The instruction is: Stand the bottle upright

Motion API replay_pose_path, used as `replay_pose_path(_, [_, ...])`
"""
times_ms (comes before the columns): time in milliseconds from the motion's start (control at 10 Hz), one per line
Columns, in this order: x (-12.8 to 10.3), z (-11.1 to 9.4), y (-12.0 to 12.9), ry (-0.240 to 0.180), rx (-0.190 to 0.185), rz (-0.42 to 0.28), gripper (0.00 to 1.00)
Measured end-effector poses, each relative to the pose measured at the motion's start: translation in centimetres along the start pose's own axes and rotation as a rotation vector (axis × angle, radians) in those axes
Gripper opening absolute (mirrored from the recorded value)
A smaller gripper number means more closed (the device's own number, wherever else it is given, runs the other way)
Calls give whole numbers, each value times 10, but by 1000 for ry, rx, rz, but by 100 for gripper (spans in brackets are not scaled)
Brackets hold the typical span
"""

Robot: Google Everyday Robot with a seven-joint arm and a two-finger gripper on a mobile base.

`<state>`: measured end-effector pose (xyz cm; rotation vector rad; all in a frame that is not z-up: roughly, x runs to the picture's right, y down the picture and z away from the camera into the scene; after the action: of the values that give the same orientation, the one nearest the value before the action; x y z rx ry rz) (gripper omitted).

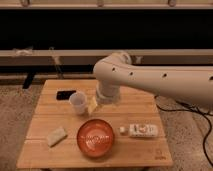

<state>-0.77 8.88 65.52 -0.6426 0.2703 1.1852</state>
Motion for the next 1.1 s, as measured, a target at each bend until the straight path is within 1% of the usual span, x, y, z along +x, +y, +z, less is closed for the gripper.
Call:
replay_pose_path(800, [0, 0, 0, 0, 1, -2, 80])
replay_pose_path(900, [0, 1, -1, 3, 12, -15, 80])
replay_pose_path(1000, [0, 5, -10, 11, 39, -82, 80])
replay_pose_path(1100, [-1, 8, -20, 19, 57, -147, 80])
